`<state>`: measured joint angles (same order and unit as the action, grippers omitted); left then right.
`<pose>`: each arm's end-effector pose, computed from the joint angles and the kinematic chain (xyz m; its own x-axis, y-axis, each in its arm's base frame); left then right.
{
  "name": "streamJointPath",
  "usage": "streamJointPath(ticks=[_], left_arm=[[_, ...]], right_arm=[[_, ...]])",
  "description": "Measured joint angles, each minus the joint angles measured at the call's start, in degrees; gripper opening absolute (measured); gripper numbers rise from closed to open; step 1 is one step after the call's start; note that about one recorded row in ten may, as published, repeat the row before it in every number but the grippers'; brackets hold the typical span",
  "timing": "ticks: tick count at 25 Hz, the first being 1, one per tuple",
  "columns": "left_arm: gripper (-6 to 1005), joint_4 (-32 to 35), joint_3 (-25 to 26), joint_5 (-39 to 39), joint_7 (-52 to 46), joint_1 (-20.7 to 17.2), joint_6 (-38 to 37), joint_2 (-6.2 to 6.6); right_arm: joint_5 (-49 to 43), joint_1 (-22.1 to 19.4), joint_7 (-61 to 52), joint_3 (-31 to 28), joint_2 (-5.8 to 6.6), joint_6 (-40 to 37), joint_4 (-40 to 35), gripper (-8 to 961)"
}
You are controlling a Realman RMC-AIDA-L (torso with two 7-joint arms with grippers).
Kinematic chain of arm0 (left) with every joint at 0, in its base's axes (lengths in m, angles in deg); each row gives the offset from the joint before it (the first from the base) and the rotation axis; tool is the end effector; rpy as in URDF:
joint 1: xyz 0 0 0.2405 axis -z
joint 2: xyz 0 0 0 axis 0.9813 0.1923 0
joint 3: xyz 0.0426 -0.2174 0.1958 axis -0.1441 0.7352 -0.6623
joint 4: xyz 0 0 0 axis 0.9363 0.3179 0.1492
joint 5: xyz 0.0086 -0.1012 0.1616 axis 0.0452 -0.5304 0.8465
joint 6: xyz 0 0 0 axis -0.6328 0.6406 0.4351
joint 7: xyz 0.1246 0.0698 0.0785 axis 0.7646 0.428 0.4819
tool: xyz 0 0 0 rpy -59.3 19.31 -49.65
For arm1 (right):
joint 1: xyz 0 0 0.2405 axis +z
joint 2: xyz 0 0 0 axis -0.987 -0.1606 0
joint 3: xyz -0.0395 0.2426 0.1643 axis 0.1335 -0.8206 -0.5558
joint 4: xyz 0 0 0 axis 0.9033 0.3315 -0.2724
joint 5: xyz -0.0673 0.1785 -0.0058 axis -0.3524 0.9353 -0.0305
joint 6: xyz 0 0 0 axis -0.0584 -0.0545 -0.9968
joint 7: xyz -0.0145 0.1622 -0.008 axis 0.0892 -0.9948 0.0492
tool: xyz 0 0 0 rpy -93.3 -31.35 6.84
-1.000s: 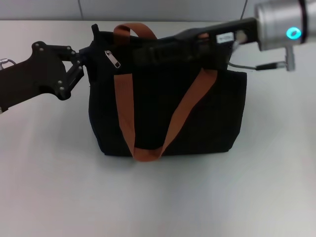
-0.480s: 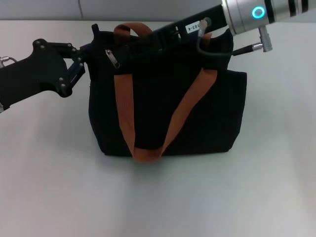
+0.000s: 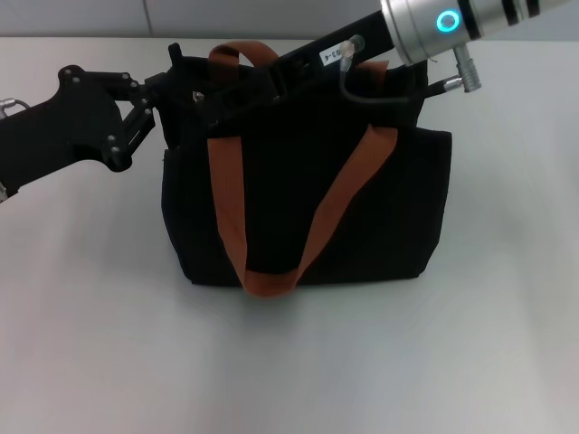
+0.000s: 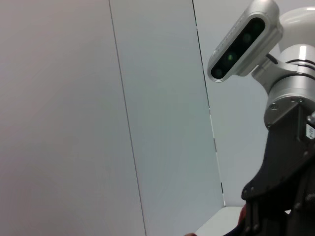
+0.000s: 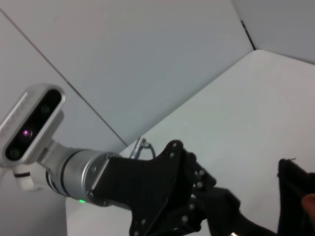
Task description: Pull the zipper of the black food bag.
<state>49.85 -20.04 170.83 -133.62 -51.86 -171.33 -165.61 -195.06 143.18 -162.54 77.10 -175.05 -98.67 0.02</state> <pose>-0.2781 0.3395 0.0127 0.7718 -0.1253 0.6234 0.2610 -0.8316 -0.4902 0.0668 0.4198 -0.0794 0.7825 -0.5856 -0.2115 -0.5666 -0.8106 0.1481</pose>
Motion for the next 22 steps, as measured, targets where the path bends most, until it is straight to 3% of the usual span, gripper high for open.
streamJointPath(ticks=[22], left_arm=[[24,0.20,-0.14,0.02,-1.24,0.99,0.24,-0.15]], right_arm=[[0.29,0.41,-1.30,3.78,-0.45,3.18,-2.10,336]])
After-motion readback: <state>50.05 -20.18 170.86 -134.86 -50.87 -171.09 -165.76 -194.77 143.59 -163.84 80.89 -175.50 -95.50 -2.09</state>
